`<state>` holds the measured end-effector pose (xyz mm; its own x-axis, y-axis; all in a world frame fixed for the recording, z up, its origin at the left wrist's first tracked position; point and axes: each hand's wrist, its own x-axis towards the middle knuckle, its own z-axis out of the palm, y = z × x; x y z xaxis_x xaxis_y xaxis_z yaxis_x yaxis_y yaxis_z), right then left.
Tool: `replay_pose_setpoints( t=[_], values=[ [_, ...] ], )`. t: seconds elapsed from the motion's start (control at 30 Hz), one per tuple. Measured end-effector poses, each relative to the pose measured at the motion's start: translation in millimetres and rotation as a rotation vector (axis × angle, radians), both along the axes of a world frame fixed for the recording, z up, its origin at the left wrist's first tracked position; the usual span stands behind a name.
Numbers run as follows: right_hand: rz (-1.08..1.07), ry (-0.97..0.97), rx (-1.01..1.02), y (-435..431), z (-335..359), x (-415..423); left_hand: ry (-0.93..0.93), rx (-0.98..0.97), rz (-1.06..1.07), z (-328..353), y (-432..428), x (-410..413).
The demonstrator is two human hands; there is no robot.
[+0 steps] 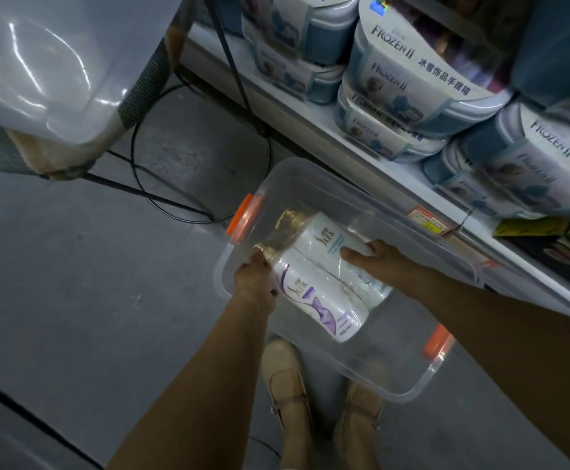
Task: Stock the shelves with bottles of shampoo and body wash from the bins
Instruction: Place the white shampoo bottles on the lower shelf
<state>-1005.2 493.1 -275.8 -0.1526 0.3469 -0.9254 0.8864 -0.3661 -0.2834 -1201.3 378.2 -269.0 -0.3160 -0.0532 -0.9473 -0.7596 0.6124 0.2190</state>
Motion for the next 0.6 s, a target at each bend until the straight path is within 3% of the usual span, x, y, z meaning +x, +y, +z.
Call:
replay_pose_setpoints(
  t=[0.17,0.33,0.6],
  values=[
    [-0.178,0.064,-0.056,-8,10,19,-0.080,0.114,0.011,3,1,6],
    [-0.296,0.120,-0.067,-23,48,32,-0.038,0.205,-0.077,37,5,12],
    [-0.425,0.261,-0.264,-29,161,38,-0.012,0.289,-0.213,166,30,2]
  ],
)
